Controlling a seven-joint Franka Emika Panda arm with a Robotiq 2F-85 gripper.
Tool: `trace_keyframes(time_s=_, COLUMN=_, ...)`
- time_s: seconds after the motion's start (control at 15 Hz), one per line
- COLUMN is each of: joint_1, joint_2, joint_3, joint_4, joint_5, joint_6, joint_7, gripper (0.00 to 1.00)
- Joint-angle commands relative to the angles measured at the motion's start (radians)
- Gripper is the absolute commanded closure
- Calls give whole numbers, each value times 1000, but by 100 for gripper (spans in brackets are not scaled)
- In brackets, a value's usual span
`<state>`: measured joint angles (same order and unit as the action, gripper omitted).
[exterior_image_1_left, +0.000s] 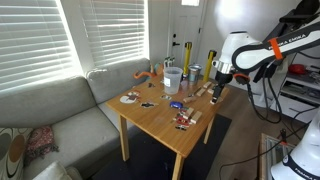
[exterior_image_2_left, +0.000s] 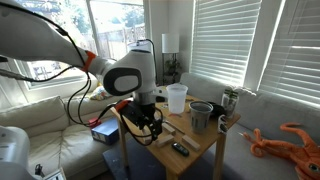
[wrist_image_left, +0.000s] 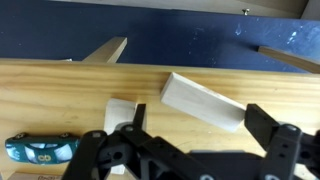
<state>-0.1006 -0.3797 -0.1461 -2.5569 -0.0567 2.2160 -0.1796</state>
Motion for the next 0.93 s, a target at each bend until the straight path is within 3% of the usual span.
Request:
trace_keyframes(time_s=0.0, joint_1=-6, joint_2=-11, joint_3=-3, joint_4=22, joint_5=48, joint_6=-64, joint_7=53, gripper=0)
trace_keyframes(time_s=0.87, joint_1=-18, joint_2=2, joint_3=17, joint_4=30, joint_5=65, joint_6=-111, joint_7=243, gripper=0)
